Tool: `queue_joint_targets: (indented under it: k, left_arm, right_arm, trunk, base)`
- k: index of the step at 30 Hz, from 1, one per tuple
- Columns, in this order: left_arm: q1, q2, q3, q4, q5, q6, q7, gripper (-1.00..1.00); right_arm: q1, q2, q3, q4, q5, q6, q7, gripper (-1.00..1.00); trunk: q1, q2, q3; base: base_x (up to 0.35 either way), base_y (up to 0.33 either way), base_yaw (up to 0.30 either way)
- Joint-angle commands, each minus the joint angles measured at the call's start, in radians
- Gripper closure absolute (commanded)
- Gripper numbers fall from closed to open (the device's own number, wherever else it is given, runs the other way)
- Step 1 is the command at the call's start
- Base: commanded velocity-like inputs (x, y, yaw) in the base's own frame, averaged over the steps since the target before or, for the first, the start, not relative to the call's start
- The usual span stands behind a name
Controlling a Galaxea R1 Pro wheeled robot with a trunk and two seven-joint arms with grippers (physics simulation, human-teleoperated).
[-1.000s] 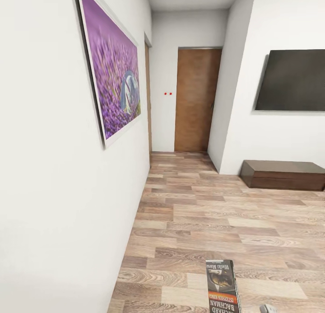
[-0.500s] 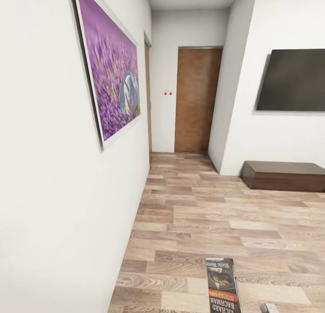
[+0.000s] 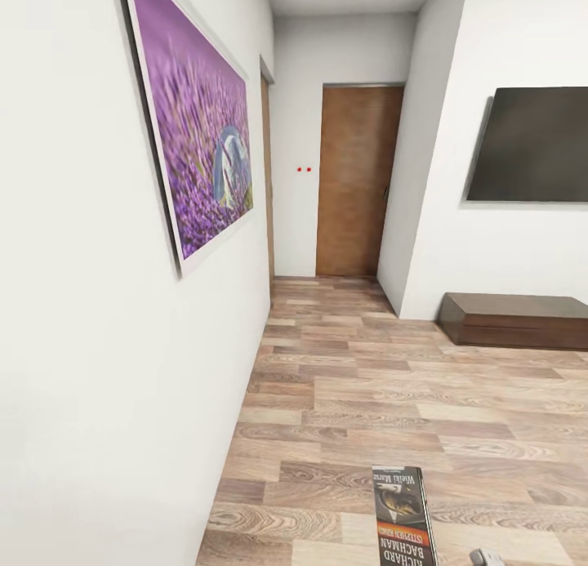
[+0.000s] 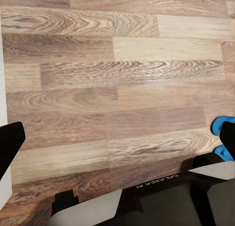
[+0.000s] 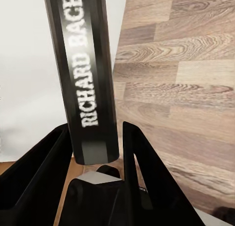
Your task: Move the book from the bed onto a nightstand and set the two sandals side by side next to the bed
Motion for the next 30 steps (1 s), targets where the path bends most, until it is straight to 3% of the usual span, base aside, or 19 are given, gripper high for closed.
queue_joint_targets:
  k: [1,16,30]
  left_arm:
    - [-0.001,0.0,0.007,0.001,-0.007,-0.004,-0.003,-1.0]
    - [-0.001,0.0,0.007,0.001,-0.007,-0.004,-0.003,-1.0]
    - [-0.001,0.0,0.007,0.001,-0.007,-0.004,-0.003,-1.0]
  right_arm:
    - [-0.001,-0.001,0.004,-0.001,-0.011,0.01,0.002,1.0]
    - [-0.001,-0.001,0.004,-0.001,-0.011,0.01,0.002,1.0]
    - [-0.001,-0.001,0.004,-0.001,-0.011,0.01,0.003,1.0]
  trunk:
    - [0.0,-0.001,-0.002]
    - [0.0,-0.001,-0.002]
    - [0.0,-0.001,-0.002]
  base:
    - [0.002,0.0,-0.075]
    - [0.002,0.0,-0.168]
    - [0.292,0.0,-0.004]
